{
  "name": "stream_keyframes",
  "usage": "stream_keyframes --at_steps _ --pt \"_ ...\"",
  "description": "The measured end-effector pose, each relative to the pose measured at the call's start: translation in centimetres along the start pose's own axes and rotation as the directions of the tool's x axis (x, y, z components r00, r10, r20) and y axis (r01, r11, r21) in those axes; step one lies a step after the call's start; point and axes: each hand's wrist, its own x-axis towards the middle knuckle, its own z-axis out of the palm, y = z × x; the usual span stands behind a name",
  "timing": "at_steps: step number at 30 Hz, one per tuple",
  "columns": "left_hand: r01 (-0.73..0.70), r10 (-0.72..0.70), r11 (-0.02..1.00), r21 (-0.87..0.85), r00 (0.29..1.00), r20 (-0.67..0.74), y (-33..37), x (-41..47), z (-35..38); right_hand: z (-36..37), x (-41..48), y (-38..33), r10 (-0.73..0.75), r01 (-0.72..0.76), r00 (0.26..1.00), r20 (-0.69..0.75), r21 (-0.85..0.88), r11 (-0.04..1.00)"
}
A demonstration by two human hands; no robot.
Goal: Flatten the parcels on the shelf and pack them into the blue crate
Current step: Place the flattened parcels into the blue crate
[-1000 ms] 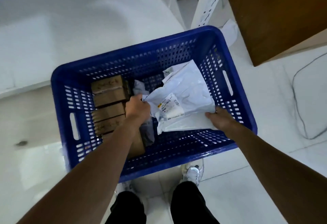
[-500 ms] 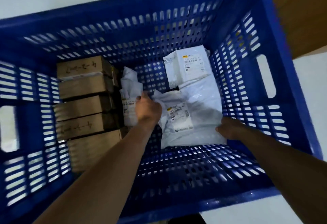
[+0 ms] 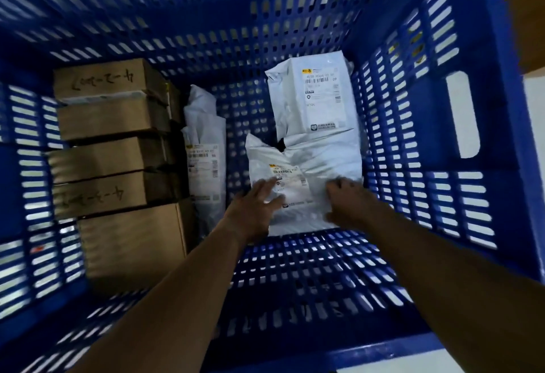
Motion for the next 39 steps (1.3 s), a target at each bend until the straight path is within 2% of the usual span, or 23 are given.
stream_keyframes --at_steps 3,5,8,10,11,13,16,22,24,27,29,31,33,36,39 --pt "0.002 -0.001 1.000 -0.029 1.000 0.007 -0.1 -0.5 -1.0 -0.3 -0.2 1.2 0.062 -0.065 0.997 0.039 0.086 0.994" --pt "0.016 -0.015 0.999 -0.033 1.000 0.023 -0.2 -1.0 -1.9 -0.6 -0.5 1.7 0.067 -0.060 0.996 -0.063 0.112 0.992" --pt "0.018 -0.017 1.000 -0.008 0.997 0.079 -0.6 -2.2 -2.9 -1.2 -0.6 2.1 0.105 -0.039 0.977 -0.187 0.325 0.945" --pt "-0.001 -0.004 0.999 0.044 0.994 0.108 -0.8 -2.9 -3.3 -1.8 -0.6 2.7 0.154 -0.091 0.981 -0.119 0.421 0.902" --pt "-0.010 0.003 0.998 0.062 0.993 0.120 -0.8 -3.2 -3.4 -1.9 -0.6 3.0 0.153 -0.108 0.986 -0.073 0.426 0.898" --pt "-0.015 0.007 0.997 0.073 0.994 0.111 -1.1 -3.8 -3.6 -2.6 -0.8 3.0 0.128 -0.094 0.989 -0.072 0.359 0.929" --pt "-0.012 0.008 0.999 0.045 0.997 0.076 -1.5 -3.6 -3.8 -3.5 -0.5 1.7 0.041 0.009 0.976 -0.216 0.225 0.974" --pt "-0.054 0.054 0.998 0.011 0.996 -0.071 -2.2 0.1 -3.4 -3.2 3.5 0.3 0.058 -0.019 0.994 -0.089 0.381 0.925" --pt "-0.045 0.048 0.997 0.063 0.998 -0.050 -2.4 0.5 -3.4 -2.5 4.8 0.8 0.031 -0.003 0.998 -0.052 0.476 0.879" --pt "-0.025 0.026 0.997 0.075 1.000 -0.015 -2.0 0.1 -3.5 -2.3 4.3 1.1 0.088 -0.074 0.996 0.000 0.526 0.847" --pt "0.037 -0.037 0.998 0.047 0.999 -0.018 -1.1 -1.1 -3.3 -2.4 2.2 0.7 0.123 -0.106 0.992 -0.012 0.437 0.893" --pt "0.200 -0.202 0.978 -0.054 0.979 -0.033 0.1 -2.7 -3.0 -2.0 -0.2 -0.3 0.019 -0.002 0.997 -0.070 0.239 0.971" --pt "0.289 -0.288 0.939 -0.184 0.957 0.033 0.9 -3.7 -2.8 -1.3 -1.9 -1.4 -0.093 0.095 0.995 -0.023 0.101 0.990" --pt "0.231 -0.166 0.871 -0.433 0.969 0.183 2.4 -4.5 -2.1 -1.1 -3.1 -1.5 -0.040 0.041 0.998 0.052 -0.018 0.999" --pt "0.248 -0.162 0.811 -0.530 0.966 0.204 3.6 -4.2 -2.0 -1.1 -3.8 0.0 0.050 -0.041 0.992 0.118 -0.072 0.997"
